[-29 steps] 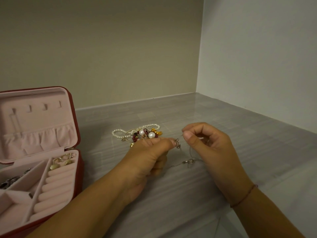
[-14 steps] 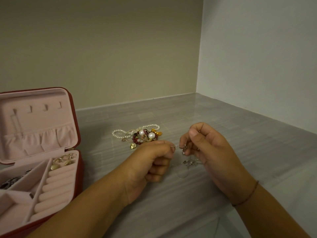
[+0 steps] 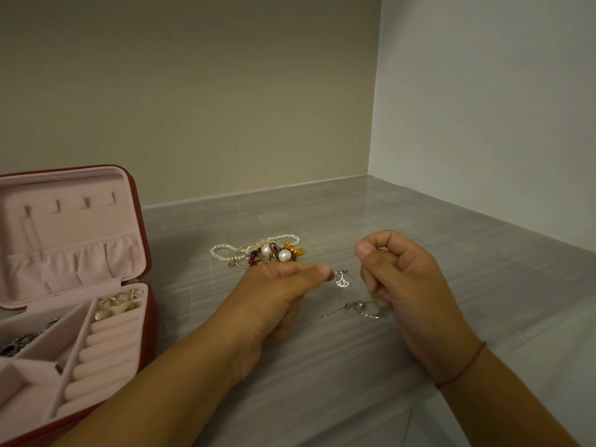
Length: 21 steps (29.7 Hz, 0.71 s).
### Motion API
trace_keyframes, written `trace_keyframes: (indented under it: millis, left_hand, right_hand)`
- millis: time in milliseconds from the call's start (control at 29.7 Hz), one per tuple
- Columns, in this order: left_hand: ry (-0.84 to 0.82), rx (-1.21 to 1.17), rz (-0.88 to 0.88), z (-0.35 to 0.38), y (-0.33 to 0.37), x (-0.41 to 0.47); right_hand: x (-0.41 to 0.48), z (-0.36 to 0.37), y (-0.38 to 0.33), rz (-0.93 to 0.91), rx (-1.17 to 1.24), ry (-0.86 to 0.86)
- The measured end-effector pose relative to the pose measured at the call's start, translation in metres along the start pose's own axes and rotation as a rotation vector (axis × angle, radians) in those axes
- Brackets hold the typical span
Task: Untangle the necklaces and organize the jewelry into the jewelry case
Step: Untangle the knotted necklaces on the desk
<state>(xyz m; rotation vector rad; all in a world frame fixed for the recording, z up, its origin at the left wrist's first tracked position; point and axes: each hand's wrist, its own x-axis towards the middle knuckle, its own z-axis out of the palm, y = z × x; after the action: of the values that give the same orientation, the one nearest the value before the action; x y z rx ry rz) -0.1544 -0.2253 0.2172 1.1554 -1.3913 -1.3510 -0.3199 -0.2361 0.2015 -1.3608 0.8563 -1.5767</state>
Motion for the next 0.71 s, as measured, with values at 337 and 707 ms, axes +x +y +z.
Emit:
trace_keyframes:
  millis: [337, 707]
  left_hand:
    - [-0.104, 0.05, -0.033, 0.0035, 0.0007, -0.0039]
    - [-0.43, -0.26, -0.258, -0.0009, 0.0009, -0.0021]
  right_hand:
    - [-0.0004, 0.0003, -0.0014, 0.017, -0.068, -0.018]
    - [0.0004, -0.0009, 0.0036, 0.019, -0.001, -0.051]
